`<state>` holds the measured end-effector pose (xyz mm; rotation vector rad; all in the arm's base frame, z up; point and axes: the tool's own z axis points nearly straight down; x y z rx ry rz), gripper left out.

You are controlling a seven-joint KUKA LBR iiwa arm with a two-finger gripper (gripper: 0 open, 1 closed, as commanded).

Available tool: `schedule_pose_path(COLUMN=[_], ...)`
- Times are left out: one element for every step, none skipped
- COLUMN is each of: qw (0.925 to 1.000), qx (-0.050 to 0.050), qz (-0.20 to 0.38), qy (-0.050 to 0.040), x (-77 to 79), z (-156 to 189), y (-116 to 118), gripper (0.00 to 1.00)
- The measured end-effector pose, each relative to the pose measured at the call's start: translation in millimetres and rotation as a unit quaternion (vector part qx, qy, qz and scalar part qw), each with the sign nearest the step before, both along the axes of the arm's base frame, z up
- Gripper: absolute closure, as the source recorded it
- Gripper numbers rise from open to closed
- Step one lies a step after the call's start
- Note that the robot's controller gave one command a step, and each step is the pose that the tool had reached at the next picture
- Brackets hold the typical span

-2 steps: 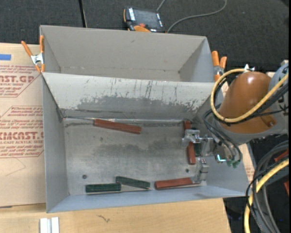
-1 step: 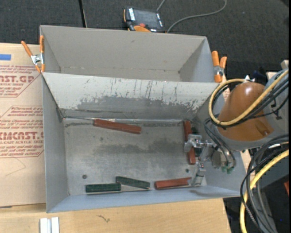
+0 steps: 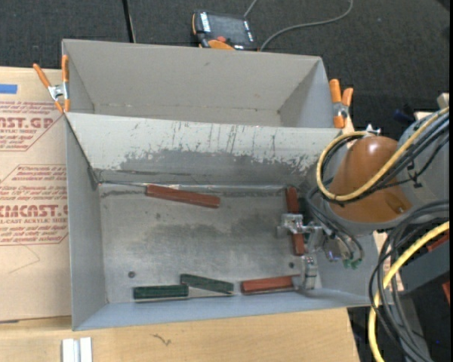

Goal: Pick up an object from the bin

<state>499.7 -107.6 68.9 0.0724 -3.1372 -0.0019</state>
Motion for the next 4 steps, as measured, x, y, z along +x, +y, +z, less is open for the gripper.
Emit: schedule_pose_path(qw=[0.9963, 0.9999, 0.9856, 0.9934], qx=[0.000, -0.002, -0.001, 0.001], qz=[0.086, -0.014, -0.169, -0.115], qy=[-0.0026, -0.0055, -0.0031, -0.0070], x=[21.8, 69.2, -1.2, 77.7], z=[1.5, 46.3, 1.0, 62.4], y=[22.0, -25.7, -28.2, 46.6], gripper=[0.00, 0.00, 0.00, 0.00])
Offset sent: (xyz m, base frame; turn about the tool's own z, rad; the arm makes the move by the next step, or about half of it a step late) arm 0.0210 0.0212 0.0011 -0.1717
